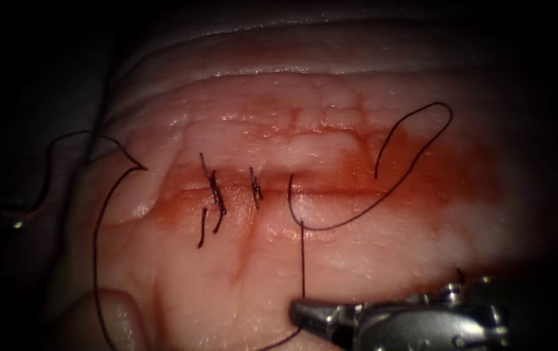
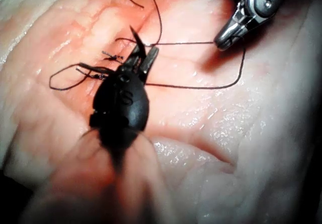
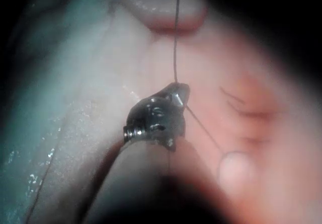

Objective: Wound Closure
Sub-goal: Grasp the suture with the right hand and pull it through.

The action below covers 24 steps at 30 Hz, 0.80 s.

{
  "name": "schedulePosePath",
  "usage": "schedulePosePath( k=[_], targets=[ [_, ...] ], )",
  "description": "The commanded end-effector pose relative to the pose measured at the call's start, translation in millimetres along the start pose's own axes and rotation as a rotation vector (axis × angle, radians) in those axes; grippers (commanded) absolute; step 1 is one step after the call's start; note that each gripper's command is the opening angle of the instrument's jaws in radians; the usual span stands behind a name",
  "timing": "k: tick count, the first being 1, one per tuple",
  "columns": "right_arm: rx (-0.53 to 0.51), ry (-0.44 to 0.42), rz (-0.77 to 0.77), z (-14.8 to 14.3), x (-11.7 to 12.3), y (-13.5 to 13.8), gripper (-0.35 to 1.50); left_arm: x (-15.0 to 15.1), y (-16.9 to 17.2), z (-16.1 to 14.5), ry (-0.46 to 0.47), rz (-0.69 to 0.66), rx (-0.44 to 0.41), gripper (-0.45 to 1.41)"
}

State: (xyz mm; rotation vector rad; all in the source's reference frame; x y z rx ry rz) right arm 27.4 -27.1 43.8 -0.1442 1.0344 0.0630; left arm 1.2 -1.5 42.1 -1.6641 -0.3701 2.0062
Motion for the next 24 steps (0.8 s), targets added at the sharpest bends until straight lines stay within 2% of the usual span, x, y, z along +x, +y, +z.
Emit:
schedulePosePath(
  k=[1, 4, 5, 10, 11, 12, 13, 14, 15, 16, 19, 20, 24],
  targets=[
    [0.014, 0.014, -0.006, 0.5, 1.8, -1.9, -0.35, -0.5, 0.0, 0.6, 0.001, 0.000, -0.002, -0.45],
    [0.042, 0.029, -0.012, 0.4, 4.1, -3.6, -0.35, -0.5, 0.0, 0.6, 0.001, 0.000, -0.002, -0.45],
    [0.061, 0.046, -0.006, 0.4, 5.6, -4.8, -0.35, -0.5, 0.0, 0.6, 0.001, 0.000, -0.002, -0.45],
    [0.072, 0.068, -0.057, 0.7, 7.3, -5.7, -0.35, -0.5, 0.1, 0.5, 0.000, 0.000, -0.002, -0.45],
    [0.070, 0.067, -0.065, 0.8, 7.2, -5.4, -0.25, -0.5, 0.1, 0.5, 0.000, 0.000, -0.002, -0.45],
    [0.067, 0.067, -0.062, 0.9, 6.9, -5.1, 0.09, -0.5, 0.1, 0.5, 0.000, 0.000, -0.002, -0.45],
    [0.063, 0.066, -0.063, 1.0, 6.5, -4.6, 0.12, -0.5, 0.1, 0.5, 0.000, 0.000, -0.002, -0.45],
    [0.059, 0.063, -0.075, 1.1, 6.0, -4.1, 0.27, -0.5, 0.1, 0.5, 0.000, 0.000, -0.002, -0.45],
    [0.053, 0.056, -0.090, 1.3, 5.2, -3.2, 0.63, -0.5, 0.1, 0.5, 0.000, 0.000, -0.003, -0.45],
    [0.049, 0.052, -0.088, 1.5, 4.5, -2.5, 0.84, -0.5, 0.1, 0.4, 0.000, 0.000, -0.003, -0.45],
    [0.003, 0.065, -0.096, 2.0, 2.0, 0.2, 1.27, -0.5, 0.1, 0.4, 0.000, 0.000, -0.003, -0.45],
    [-0.049, 0.082, -0.088, 2.3, 0.1, 2.0, 1.40, -0.5, 0.1, 0.4, 0.000, 0.000, -0.003, -0.45],
    [-0.068, 0.071, -0.074, 2.9, -3.4, 4.4, 1.37, -0.5, 0.1, 0.5, 0.000, 0.000, -0.003, -0.45]
  ],
)
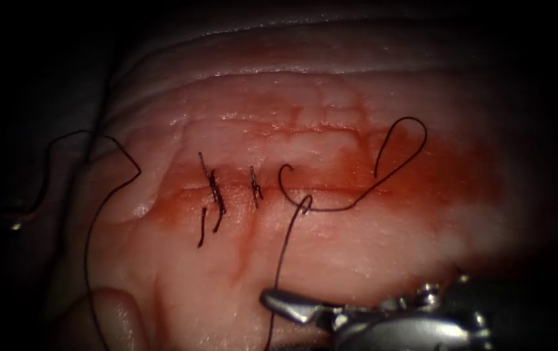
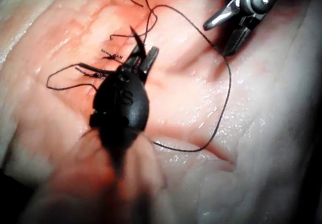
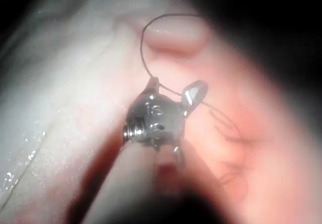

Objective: Wound Closure
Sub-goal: Grasp the suture with the right hand and pull it through.

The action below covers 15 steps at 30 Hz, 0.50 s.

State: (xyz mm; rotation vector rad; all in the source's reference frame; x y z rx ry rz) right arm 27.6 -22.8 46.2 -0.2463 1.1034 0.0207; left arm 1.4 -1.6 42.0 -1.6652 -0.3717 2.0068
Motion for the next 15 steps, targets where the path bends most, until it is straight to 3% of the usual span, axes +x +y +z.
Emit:
schedulePosePath(
  k=[1, 6, 11, 15],
  targets=[
    [-0.007, -0.013, 0.004, 0.9, -2.4, 0.7, 1.37, -0.6, 0.0, 0.7, 0.001, 0.000, -0.001, -0.45],
    [-0.022, -0.011, 0.004, 1.9, -6.4, 2.2, 1.35, -0.6, 0.0, 0.7, 0.001, 0.000, -0.001, -0.45],
    [-0.059, 0.020, 0.009, 1.5, -7.9, 3.2, 1.33, -0.6, 0.0, 0.6, 0.001, 0.000, -0.002, -0.45],
    [-0.041, 0.030, 0.131, -0.3, -8.0, 4.2, 1.00, -0.6, 0.0, 0.6, 0.001, 0.000, -0.002, -0.45]
  ],
)
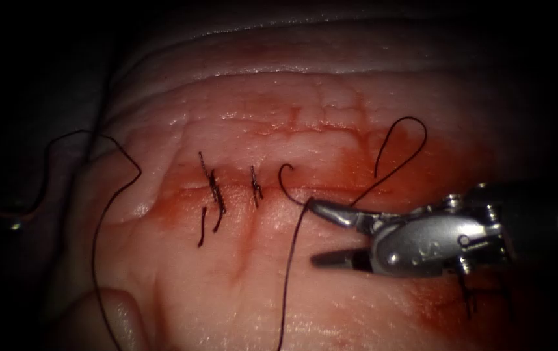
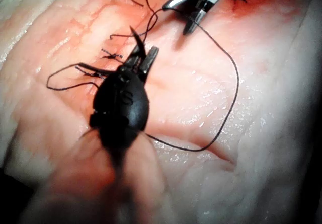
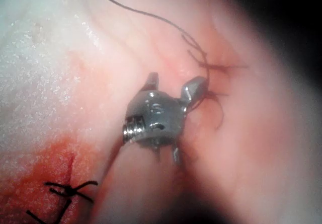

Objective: Wound Closure
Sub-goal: Grasp the suture with the right hand and pull it through.

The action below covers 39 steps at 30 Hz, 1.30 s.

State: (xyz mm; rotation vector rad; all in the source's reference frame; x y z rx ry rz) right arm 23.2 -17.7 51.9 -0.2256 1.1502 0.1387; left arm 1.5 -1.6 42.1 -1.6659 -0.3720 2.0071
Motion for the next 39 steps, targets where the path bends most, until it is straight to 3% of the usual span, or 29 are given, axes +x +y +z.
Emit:
schedulePosePath(
  k=[1, 6, 10, 17, 19, 21, 29, 39],
  targets=[
    [0.005, -0.006, 0.059, -0.1, -0.5, 0.1, 0.95, -0.5, 0.0, 0.7, 0.000, 0.000, -0.001, -0.45],
    [-0.004, -0.043, 0.216, 0.2, -1.3, 0.9, 1.06, -0.6, 0.2, 1.0, -0.002, 0.001, 0.001, -0.45],
    [0.008, -0.100, 0.308, 1.6, -2.7, 1.6, 0.78, -0.6, 0.2, 1.0, -0.005, 0.002, 0.000, -0.45],
    [-0.023, -0.117, 0.303, 4.4, -4.2, 1.7, 0.79, -0.6, 0.2, 1.0, -0.005, 0.002, 0.000, -0.45],
    [-0.025, -0.118, 0.303, 4.7, -4.4, 1.7, 0.39, -0.6, 0.2, 1.0, -0.005, 0.002, 0.000, -0.45],
    [-0.021, -0.122, 0.302, 4.7, -4.4, 1.7, -0.35, -0.6, 0.2, 1.0, -0.005, 0.002, 0.000, -0.45],
    [-0.019, -0.138, 0.392, 3.6, -2.6, 0.8, -0.35, -0.7, 0.0, 1.1, -0.004, 0.002, 0.000, -0.45],
    [0.009, -0.111, 0.359, 0.8, 4.1, -3.8, -0.35, -1.0, 0.0, 1.4, -0.007, 0.003, 0.002, -0.45]
  ],
)
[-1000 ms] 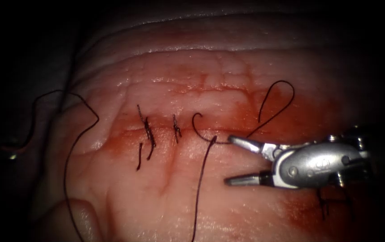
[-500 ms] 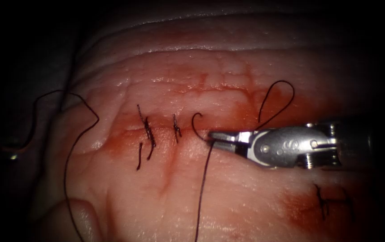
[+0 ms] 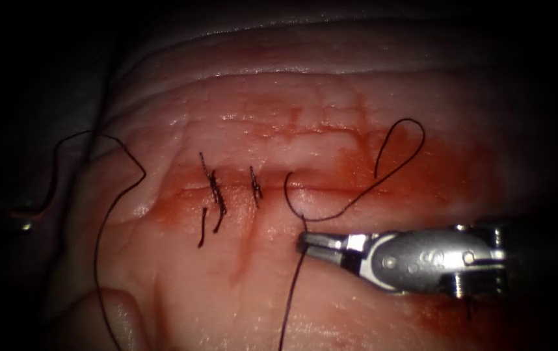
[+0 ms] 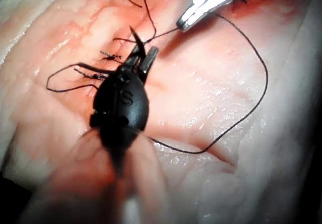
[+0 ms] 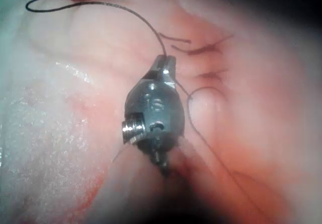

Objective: Wound Closure
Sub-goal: Grasp the suture with the right hand and pull it through.

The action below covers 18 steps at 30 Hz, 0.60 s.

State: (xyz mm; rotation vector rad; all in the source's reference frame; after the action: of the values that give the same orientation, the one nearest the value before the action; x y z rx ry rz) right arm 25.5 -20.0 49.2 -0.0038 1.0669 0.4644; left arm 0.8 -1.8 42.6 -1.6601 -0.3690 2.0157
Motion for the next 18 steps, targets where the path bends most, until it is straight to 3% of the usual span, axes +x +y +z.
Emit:
schedulePosePath(
  k=[1, 14, 18],
  targets=[
    [0.013, 0.005, -0.007, -0.2, 0.8, -2.5, -0.35, -0.5, 0.0, 0.6, 0.000, 0.000, 0.000, -0.45],
    [0.124, 0.007, -0.086, -3.6, 4.8, -13.4, -0.35, -0.5, 0.0, 0.6, 0.000, 0.000, 0.000, -0.45],
    [0.151, 0.022, -0.104, -4.1, 5.9, -15.6, -0.35, -0.5, 0.1, 0.6, 0.000, 0.000, 0.000, -0.45]
  ],
)
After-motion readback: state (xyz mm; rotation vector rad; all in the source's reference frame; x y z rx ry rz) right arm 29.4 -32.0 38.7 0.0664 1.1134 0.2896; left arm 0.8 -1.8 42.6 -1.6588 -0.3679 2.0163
